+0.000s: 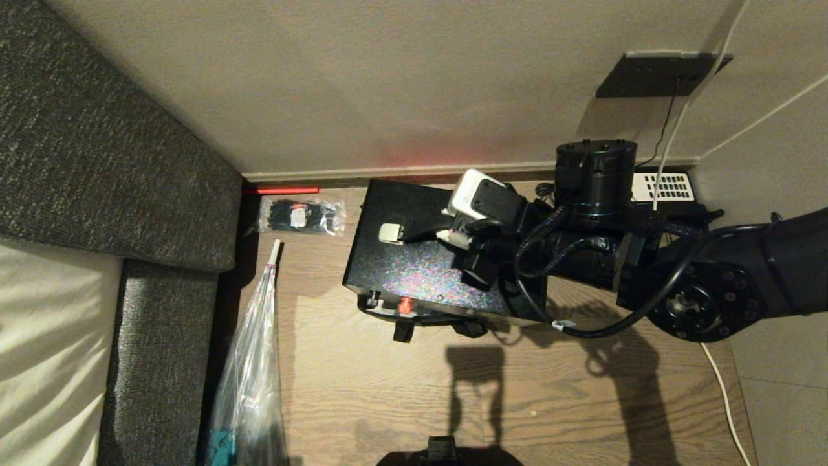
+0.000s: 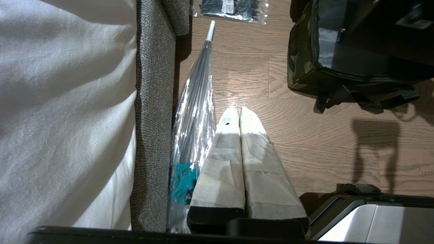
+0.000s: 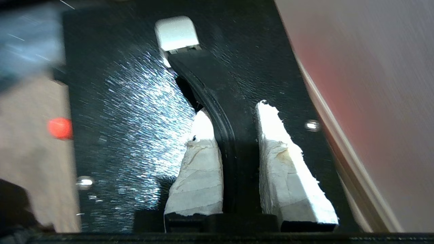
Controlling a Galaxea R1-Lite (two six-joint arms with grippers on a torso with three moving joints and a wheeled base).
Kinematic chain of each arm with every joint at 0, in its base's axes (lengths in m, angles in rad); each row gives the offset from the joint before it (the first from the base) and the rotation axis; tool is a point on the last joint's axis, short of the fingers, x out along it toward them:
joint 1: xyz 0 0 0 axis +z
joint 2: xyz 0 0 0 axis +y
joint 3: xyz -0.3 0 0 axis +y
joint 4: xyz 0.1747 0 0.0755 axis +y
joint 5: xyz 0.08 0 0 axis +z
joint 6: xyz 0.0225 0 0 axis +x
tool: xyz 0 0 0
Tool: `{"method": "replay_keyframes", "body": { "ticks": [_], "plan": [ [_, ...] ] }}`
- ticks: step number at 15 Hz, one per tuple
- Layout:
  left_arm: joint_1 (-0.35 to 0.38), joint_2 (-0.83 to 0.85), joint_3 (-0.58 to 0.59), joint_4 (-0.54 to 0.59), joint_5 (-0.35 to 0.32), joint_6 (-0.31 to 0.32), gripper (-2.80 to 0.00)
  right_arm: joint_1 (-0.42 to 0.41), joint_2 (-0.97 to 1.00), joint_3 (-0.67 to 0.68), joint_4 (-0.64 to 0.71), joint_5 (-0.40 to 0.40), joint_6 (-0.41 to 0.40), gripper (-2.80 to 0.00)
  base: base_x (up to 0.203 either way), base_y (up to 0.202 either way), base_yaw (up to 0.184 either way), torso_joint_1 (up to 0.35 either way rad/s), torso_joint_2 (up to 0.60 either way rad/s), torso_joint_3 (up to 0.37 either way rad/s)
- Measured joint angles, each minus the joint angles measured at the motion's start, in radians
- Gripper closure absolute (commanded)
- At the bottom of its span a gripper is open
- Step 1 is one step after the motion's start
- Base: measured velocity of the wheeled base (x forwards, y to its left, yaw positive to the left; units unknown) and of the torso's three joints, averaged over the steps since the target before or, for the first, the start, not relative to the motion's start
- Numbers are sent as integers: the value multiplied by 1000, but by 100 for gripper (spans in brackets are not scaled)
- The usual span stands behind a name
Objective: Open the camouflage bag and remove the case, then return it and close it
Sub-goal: Place the black box back
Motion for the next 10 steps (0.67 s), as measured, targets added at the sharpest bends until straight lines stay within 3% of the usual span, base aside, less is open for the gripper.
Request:
{"method": "replay_keyframes", "body": {
  "ticks": [5, 10],
  "plan": [
    [0, 0, 0, 0, 0, 0, 0, -20, 43, -24, 7, 205, 20, 0, 0, 0, 0, 0, 0, 0],
    [0, 0, 0, 0, 0, 0, 0, -81, 88, -54, -6, 333, 57, 0, 0, 0, 0, 0, 0, 0]
  ]
}}
